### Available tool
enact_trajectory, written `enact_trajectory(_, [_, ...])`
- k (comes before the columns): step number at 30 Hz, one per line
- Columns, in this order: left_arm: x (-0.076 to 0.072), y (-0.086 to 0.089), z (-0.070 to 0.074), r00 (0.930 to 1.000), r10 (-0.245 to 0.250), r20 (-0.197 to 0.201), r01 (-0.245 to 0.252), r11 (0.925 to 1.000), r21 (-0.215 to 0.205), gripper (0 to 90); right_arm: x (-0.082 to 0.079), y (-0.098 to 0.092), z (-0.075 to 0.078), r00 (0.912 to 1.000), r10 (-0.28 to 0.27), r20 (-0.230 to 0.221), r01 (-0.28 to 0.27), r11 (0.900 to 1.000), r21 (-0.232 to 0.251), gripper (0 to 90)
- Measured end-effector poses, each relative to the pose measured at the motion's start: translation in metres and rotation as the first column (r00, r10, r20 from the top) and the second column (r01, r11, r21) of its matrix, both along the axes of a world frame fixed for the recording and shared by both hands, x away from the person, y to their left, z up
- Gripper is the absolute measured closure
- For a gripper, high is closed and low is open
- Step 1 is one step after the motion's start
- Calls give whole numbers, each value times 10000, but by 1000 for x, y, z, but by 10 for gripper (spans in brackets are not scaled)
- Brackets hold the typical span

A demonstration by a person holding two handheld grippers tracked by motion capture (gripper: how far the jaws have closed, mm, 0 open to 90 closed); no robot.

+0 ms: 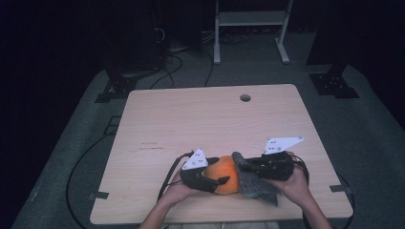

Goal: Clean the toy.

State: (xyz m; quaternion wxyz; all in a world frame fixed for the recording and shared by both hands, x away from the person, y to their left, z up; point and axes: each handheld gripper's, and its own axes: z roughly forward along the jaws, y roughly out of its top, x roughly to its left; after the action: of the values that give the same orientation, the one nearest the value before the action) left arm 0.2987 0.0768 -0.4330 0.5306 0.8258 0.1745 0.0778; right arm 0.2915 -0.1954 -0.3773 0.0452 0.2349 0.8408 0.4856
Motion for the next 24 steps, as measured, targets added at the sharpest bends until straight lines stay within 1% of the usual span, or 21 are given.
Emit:
enact_trajectory(1, [0,1,0,10000,-56,20,56,10000,-28,217,1,4,-3,10000,23,48,-21,9995,-305,786])
enact_trajectory(2, [1,3,1,10000,-91,-1,91,9999,-56,197,2,4,-7,10000,18,-78,-21,9992,-406,787])
enact_trajectory(3, [2,5,0,9999,-141,-60,140,9998,-147,188,4,3,-9,9998,0,-212,-8,9994,-359,787])
enact_trajectory(5, [5,6,-2,9995,-177,-276,166,9991,-389,163,7,-4,-14,9985,-9,-540,3,9999,-116,787])
enact_trajectory(6, [6,5,-3,9991,-218,-355,201,9987,-463,159,8,-6,-16,9981,-51,-606,47,10000,-69,787])
enact_trajectory(7, [6,3,-4,9992,-236,-338,223,9989,-406,160,9,-9,-17,9976,-111,-677,109,9999,-35,787])
enact_trajectory(8, [6,2,-4,9994,-243,-240,237,9993,-278,164,9,-10,-18,9975,-165,-694,163,9999,-28,787])
enact_trajectory(10, [4,1,-2,9999,-121,-47,120,9998,-149,211,12,-15,-19,9967,-306,-752,301,9995,-70,787])
enact_trajectory(11, [4,1,-2,9999,-84,-104,82,9998,-178,213,13,-18,-19,9957,-428,-818,423,9991,-70,787])
enact_trajectory(13, [4,1,-3,10000,-27,-76,26,9998,-185,214,15,-23,-21,9939,-635,-903,626,9980,-121,787])
enact_trajectory(14, [3,1,-3,10000,12,-54,-13,9999,-105,217,13,-23,-19,9935,-685,-905,681,9977,-71,787])
enact_trajectory(15, [3,1,-3,10000,53,-2,-53,10000,-26,219,10,-20,-16,9948,-575,-841,585,9982,93,787])
enact_trajectory(16, [3,1,-3,10000,80,-28,-80,10000,-39,222,6,-16,-11,9971,-364,-674,379,9991,213,787])
enact_trajectory(18, [3,2,-3,10000,40,-19,-40,10000,-41,221,0,-4,-4,9994,-42,-345,43,10000,16,786])
enact_trajectory(19, [3,3,-2,10000,-35,44,35,10000,-14,214,-1,1,-4,9997,59,-225,-63,9998,-183,786])
enact_trajectory(20, [3,5,-2,9999,-91,45,92,9999,-74,199,0,4,-6,9997,63,-235,-71,9993,-364,786])
enact_trajectory(21, [4,7,-1,10000,-86,35,86,9998,-196,182,3,3,-10,9992,59,-405,-73,9994,-352,787])
enact_trajectory(22, [5,8,0,10000,-39,-2,39,9997,-223,158,5,-1,-13,9976,74,-694,-83,9999,-122,787])
enact_trajectory(23, [6,9,0,9999,-5,-100,2,9997,-247,140,6,-3,-14,9967,74,-803,-76,10000,-26,786])
enact_trajectory(24, [8,8,-3,9994,-65,-354,56,9997,-255,129,6,-6,-14,9963,41,-858,-42,10000,-6,786])
